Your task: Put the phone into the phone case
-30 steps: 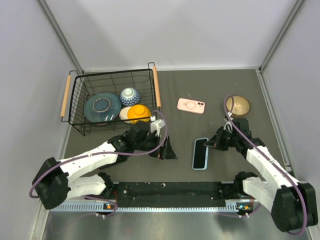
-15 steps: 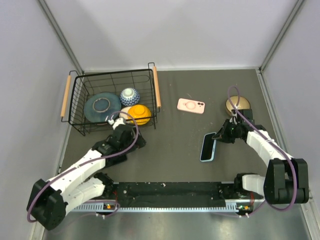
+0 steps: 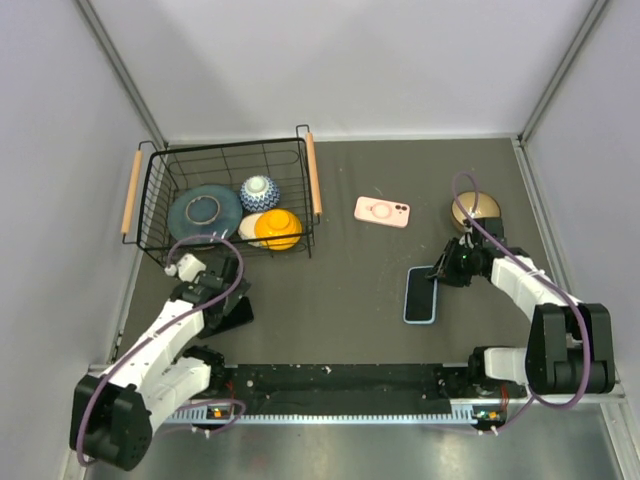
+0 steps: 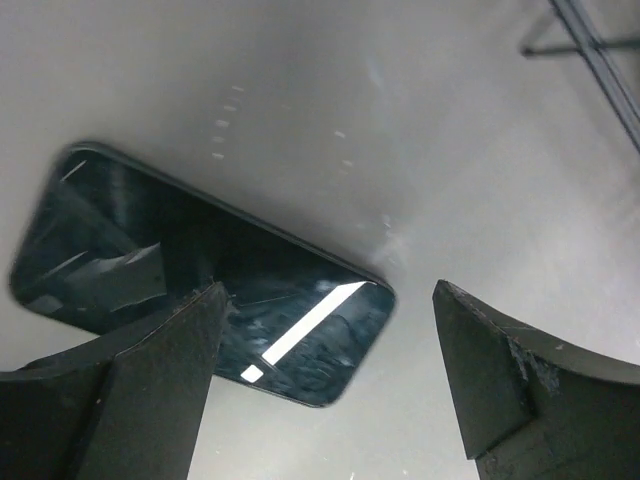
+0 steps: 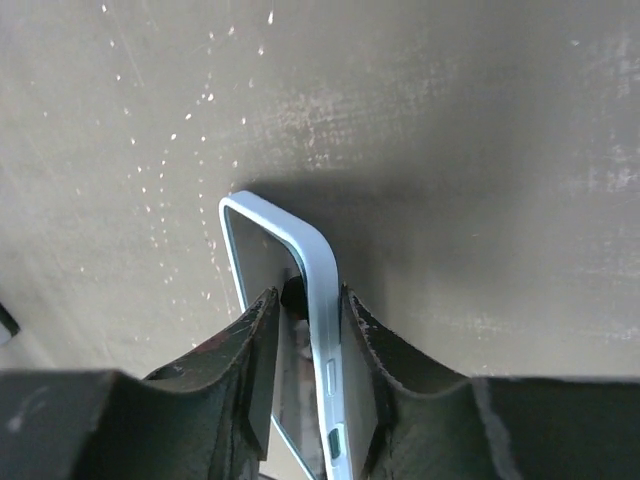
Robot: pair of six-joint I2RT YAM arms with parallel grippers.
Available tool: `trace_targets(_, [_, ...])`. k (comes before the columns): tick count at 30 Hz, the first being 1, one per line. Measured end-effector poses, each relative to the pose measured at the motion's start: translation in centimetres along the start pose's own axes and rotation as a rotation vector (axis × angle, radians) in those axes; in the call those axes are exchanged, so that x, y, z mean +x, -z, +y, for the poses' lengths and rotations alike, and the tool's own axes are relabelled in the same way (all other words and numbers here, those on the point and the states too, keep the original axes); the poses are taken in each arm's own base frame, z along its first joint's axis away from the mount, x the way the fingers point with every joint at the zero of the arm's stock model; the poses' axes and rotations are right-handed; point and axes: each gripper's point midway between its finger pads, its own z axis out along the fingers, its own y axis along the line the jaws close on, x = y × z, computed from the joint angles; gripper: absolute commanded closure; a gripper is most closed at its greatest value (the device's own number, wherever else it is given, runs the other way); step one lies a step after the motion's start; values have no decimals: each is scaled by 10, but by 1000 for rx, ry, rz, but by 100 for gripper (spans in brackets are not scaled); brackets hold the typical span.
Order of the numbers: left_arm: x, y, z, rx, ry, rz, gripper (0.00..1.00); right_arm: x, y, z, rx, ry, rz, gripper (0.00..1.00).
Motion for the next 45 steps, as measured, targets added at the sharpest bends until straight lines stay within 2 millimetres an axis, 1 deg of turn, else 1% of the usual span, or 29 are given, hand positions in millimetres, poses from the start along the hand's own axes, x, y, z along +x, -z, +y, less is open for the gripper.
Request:
trace_targets(2, [-9,-3,13,-66,49,-18,14,-2,-2,-2,10,2,-6,59])
trace_targets(3, [-13,-4,20,-97,74,-28,14,-2,-2,-3,13,5,-10,54])
trace_targets(5, [-22,-6,32,-151,129,-48,14,-5,-1,-3,15,11,-23,50])
trace_targets(6, [-26,-7,38,-176,154,-58,14,-6,0,-2,15,13,-28,44])
trace_targets(8, [-33,-7,50,-224,201,-79,14,-9,3,0,9,20,-45,38])
trace_targets(9, [-36,-6,55,-241,219,-88,15,-10,5,1,7,23,-56,36])
trace_targets(12, [-46,-4,66,-275,275,-125,28,-16,13,7,-15,42,-97,33])
trace_targets(13, [-50,-4,70,-289,303,-140,39,-17,16,10,-25,47,-108,33])
trace_targets(15, [-58,-3,81,-335,374,-162,49,-19,22,16,-50,55,-128,32])
trace_targets(17, [-63,-2,97,-392,453,-177,56,-18,29,21,-79,65,-148,31])
trace_targets(19, [-65,-1,110,-440,520,-184,59,-18,36,27,-107,75,-167,31])
trace_targets(21, [-68,-1,118,-464,576,-187,62,-18,44,34,-137,84,-187,30])
trace_targets(23, [-68,-2,124,-478,615,-181,64,-19,54,43,-181,99,-215,30])
trace_targets(26, [-61,-7,129,-503,637,-145,72,-19,68,56,-241,117,-249,30])
trace_targets(27, [-57,-9,129,-513,636,-126,77,-19,72,60,-259,121,-257,30])
trace_targets(28, [-54,-11,130,-521,632,-108,79,-18,76,63,-275,125,-264,30])
trace_targets(31, [-43,-16,131,-551,620,-48,85,-17,84,70,-312,134,-280,30])
trace_targets(35, [-43,-19,129,-544,619,-39,90,-17,90,74,-329,137,-293,30])
trace_targets(37, [-43,-20,126,-528,619,-36,96,-16,89,74,-328,135,-291,31])
trace_targets(38, [-43,-20,125,-518,618,-35,99,-16,88,73,-326,134,-289,34])
trace_targets(40, [-42,-21,123,-498,614,-30,99,-13,83,69,-318,125,-275,41])
trace_targets(41, [-42,-21,120,-483,616,-24,100,-11,80,67,-313,119,-264,53])
trace_targets(43, [-40,-22,115,-452,618,-6,100,-7,71,61,-299,101,-242,69])
trace_targets(44, [-39,-22,112,-436,619,4,100,-5,66,58,-295,94,-233,79])
trace_targets(45, [-37,-23,108,-413,622,19,100,-2,58,54,-287,73,-213,83])
